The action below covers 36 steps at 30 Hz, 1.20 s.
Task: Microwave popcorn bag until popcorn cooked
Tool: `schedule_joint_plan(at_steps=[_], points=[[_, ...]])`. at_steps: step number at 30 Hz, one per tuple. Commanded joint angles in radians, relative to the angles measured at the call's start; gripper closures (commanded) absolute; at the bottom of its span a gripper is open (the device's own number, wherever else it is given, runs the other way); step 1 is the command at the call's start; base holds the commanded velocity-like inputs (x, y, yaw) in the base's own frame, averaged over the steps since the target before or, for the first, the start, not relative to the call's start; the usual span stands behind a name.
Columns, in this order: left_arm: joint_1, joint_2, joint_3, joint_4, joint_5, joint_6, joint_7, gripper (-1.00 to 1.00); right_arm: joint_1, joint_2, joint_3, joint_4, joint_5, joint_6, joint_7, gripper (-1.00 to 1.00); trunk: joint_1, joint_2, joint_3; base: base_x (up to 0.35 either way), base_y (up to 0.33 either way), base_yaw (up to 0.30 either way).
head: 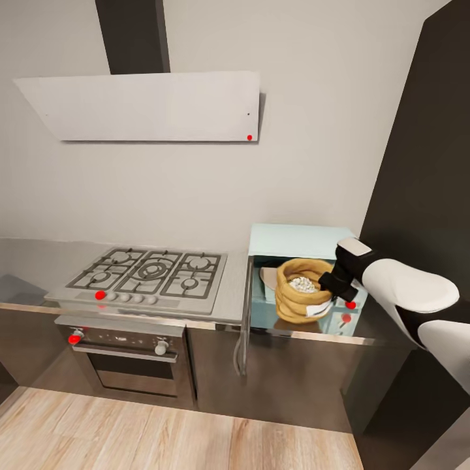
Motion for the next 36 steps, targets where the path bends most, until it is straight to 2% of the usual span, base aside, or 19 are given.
schedule_joint_plan(at_steps=[1,3,6,18,22,36], points=[[0.0,0.0,0.004,-0.001,0.001,-0.001,0.001,-1.0,-0.005,0.0,-0.045,-0.003,-0.005,-0.022,-0.025,1.0,0.001,-0.003,-0.002,0.0,0.0,0.0],[0.0,0.0,0.004,-0.001,0.001,-0.001,0.001,-1.0,-0.005,0.0,-0.078,-0.003,-0.006,-0.052,-0.059,1.0,0.001,-0.003,-0.002,0.0,0.0,0.0],[0.0,0.0,0.004,-0.001,0.001,-0.001,0.001,-1.0,-0.005,0.0,-0.086,-0.003,-0.006,-0.084,-0.069,1.0,0.001,-0.003,-0.002,0.0,0.0,0.0],[0.0,0.0,0.004,-0.001,0.001,-0.001,0.001,-1.0,-0.005,0.0,-0.094,-0.003,-0.006,-0.106,-0.108,1.0,0.001,-0.003,-0.002,0.0,0.0,0.0],[0.0,0.001,0.003,-0.001,0.001,-0.001,0.001,-1.0,-0.005,0.0,-0.094,-0.003,-0.006,-0.13,-0.109,1.0,0.001,-0.003,-0.002,0.154,0.01,0.0],[0.0,0.001,0.004,-0.001,0.001,-0.001,0.001,-1.0,-0.005,0.0,-0.093,-0.003,-0.006,-0.132,-0.109,1.0,0.001,-0.003,-0.002,0.077,0.022,0.0]])
